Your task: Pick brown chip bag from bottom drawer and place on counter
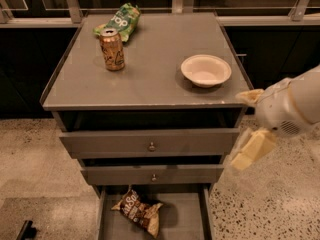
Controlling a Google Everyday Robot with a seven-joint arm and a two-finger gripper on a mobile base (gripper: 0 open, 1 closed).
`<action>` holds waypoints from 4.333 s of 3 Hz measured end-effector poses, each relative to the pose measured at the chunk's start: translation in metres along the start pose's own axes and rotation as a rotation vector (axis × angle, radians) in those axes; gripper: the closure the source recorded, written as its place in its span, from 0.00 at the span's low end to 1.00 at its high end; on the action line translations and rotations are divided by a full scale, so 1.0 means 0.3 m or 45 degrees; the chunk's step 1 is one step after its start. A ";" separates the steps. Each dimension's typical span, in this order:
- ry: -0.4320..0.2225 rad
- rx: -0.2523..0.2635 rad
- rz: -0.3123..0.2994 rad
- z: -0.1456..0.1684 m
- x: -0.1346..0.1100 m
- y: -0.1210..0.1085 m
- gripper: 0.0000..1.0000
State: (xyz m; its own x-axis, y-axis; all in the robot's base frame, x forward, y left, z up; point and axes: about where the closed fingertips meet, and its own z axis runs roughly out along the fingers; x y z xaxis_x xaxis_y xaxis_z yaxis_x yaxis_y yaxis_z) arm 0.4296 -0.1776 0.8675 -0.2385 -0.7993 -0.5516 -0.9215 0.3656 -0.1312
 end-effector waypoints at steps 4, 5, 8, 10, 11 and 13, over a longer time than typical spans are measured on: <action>-0.361 0.162 0.199 0.244 -0.026 0.054 0.00; -0.441 0.174 0.316 0.420 0.052 0.142 0.00; -0.486 0.080 0.460 0.688 0.133 0.209 0.00; -0.469 0.055 0.467 0.787 0.167 0.259 0.00; -0.445 0.039 0.458 0.977 0.217 0.314 0.00; -0.398 0.057 0.472 1.138 0.274 0.324 0.00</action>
Offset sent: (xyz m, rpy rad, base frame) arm 0.0121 0.0332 -0.0364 0.1614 0.0045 -0.0254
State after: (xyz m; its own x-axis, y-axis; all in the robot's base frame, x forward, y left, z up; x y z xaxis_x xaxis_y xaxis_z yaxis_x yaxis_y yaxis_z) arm 0.4251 -0.0449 0.5284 -0.4385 -0.4320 -0.7881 -0.7759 0.6245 0.0893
